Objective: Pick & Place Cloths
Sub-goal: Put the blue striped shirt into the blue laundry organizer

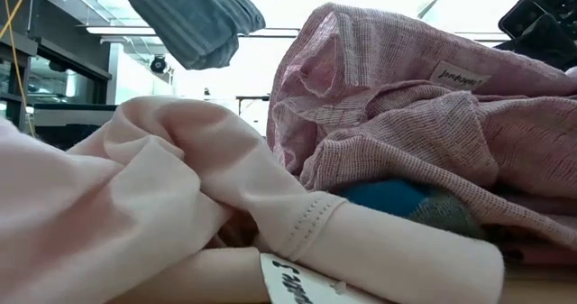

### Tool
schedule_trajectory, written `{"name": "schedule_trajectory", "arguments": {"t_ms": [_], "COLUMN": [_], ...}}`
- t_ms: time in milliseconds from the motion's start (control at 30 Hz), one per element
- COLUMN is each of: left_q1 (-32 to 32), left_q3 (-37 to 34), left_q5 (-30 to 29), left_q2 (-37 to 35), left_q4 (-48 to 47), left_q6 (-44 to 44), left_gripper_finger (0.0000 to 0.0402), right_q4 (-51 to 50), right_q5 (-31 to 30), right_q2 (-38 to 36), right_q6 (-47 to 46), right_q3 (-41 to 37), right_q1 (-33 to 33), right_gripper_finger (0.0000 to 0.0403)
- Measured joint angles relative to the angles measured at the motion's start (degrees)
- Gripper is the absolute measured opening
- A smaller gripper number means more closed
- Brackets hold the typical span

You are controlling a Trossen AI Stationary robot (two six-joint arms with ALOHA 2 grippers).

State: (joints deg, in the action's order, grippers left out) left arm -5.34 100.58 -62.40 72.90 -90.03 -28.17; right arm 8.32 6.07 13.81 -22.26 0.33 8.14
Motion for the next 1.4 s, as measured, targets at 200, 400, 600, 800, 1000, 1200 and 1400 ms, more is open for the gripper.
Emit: {"name": "schedule_trajectory", "arguments": {"t_ms": [200,400,600,800,1000,1200,1400], "left_q1": [11.12,24.26,36.64,49.33,61.12,70.95,76.12], "left_q3": [-0.21,-0.23,-0.23,-0.25,-2.65,-13.45,-26.65], "left_q5": [8.27,20.97,36.96,55.41,67.17,80.64,87.47], "left_q2": [-1.66,-1.96,-1.71,-0.38,0.86,0.38,0.27], "left_q4": [-0.10,-0.02,2.95,6.61,7.47,11.47,19.18], "left_q6": [-0.97,2.96,11.07,18.19,22.14,24.95,26.44], "left_gripper_finger": [0.0018,0.0018,0.0018,0.0018,0.0018,0.0018,0.0018], "right_q4": [-0.02,-0.02,-0.02,-0.02,-0.02,-0.02,-0.02], "right_q5": [0.02,-0.06,-0.03,-0.07,-0.07,-0.09,-0.07], "right_q2": [0.01,0.00,-0.01,0.01,0.01,0.00,0.00], "right_q6": [0.02,0.02,0.02,0.01,0.00,0.00,0.02], "right_q3": [0.00,0.01,0.00,0.01,0.01,0.01,-0.01], "right_q1": [0.00,0.00,0.00,-0.01,0.00,-0.01,-0.02], "right_gripper_finger": [0.0003,0.0003,0.0003,0.0003,0.0003,0.0003,0.0003]}}
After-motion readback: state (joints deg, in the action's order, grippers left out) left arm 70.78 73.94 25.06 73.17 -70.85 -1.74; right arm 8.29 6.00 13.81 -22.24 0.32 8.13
